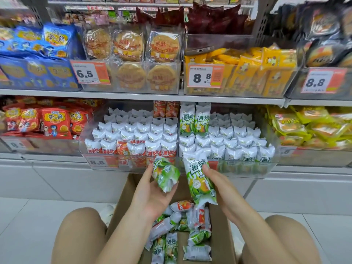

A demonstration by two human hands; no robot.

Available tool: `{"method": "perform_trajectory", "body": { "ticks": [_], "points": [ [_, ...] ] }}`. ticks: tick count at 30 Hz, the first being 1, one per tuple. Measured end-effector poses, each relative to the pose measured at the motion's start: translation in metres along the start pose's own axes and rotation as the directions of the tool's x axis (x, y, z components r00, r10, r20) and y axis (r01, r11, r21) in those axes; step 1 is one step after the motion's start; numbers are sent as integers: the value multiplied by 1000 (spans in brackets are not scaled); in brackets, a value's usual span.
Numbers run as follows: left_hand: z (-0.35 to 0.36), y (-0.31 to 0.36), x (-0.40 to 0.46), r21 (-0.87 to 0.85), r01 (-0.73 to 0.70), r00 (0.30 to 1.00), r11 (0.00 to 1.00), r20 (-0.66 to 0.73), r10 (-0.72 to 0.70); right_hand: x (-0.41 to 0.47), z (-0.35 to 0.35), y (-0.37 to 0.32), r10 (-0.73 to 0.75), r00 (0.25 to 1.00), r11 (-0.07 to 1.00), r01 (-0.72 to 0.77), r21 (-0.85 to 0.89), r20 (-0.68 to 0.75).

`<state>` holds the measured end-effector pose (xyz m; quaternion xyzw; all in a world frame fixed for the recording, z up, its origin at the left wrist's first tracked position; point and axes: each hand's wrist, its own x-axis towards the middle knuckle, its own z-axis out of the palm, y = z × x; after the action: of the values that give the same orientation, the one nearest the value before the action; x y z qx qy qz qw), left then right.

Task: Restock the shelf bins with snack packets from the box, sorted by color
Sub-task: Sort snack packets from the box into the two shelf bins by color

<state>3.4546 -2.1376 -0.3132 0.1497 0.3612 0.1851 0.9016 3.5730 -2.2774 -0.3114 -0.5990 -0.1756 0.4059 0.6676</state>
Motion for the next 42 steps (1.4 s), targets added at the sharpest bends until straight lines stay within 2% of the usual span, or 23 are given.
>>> {"method": "perform_trajectory", "body": {
  "ticks": [2, 4, 9, 11, 15, 18, 20, 22, 25, 27, 29, 30, 31, 33, 38, 42],
  "points": [
    [2, 2, 3, 11, 36, 999, 999, 20, -36, 4, 5, -5, 4, 1000, 1000, -4, -17, 18],
    [8, 6, 8, 107, 25, 998, 994, 61, -32, 14, 3, -15, 28, 1000, 1000, -28, 0, 9],
    [43, 35, 30, 372, -179, 973, 911, 203, 109, 61, -22, -57, 20, 999, 957, -27, 288, 27],
    [63, 43, 43, 481, -248, 959, 841, 245, 142, 79, -32, -70, -23, 1000, 950, 16, 311, 20],
    [95, 48, 73, 653, -414, 909, 634, 256, 330, 114, -43, -71, -137, 978, 987, 147, 59, -155],
    [106, 46, 97, 693, -561, 808, 452, 342, 480, 129, -47, -67, -282, 924, 950, 230, -212, -259],
    [107, 44, 109, 716, -623, 741, 315, 410, 532, 136, -48, -68, -353, 900, 906, 261, -333, -257],
    [103, 44, 120, 749, -642, 692, 162, 476, 543, 142, -49, -66, -378, 899, 874, 268, -404, -220],
    [97, 44, 128, 765, -644, 678, 22, 557, 480, 149, -45, -58, -353, 927, 833, 249, -493, -127],
    [95, 42, 130, 765, -635, 656, -105, 606, 451, 152, -45, -53, -323, 942, 823, 230, -520, -94],
    [95, 43, 136, 770, -580, 623, -265, 629, 464, 152, -44, -54, -319, 943, 809, 218, -545, -96],
    [95, 44, 139, 778, -542, 629, -320, 627, 459, 152, -44, -55, -320, 942, 804, 213, -556, -102],
    [95, 46, 142, 788, -513, 646, -339, 615, 452, 153, -45, -55, -318, 942, 793, 203, -574, -106],
    [96, 49, 146, 816, -491, 689, -307, 579, 436, 154, -43, -54, -297, 948, 771, 165, -616, -118],
    [100, 49, 143, 854, -396, 724, -336, 516, 458, 156, -36, -51, -308, 935, 694, 94, -714, -176],
    [101, 47, 140, 878, -402, 745, -260, 479, 465, 157, -40, -47, -329, 930, 672, 107, -732, -166]
  ]
}}
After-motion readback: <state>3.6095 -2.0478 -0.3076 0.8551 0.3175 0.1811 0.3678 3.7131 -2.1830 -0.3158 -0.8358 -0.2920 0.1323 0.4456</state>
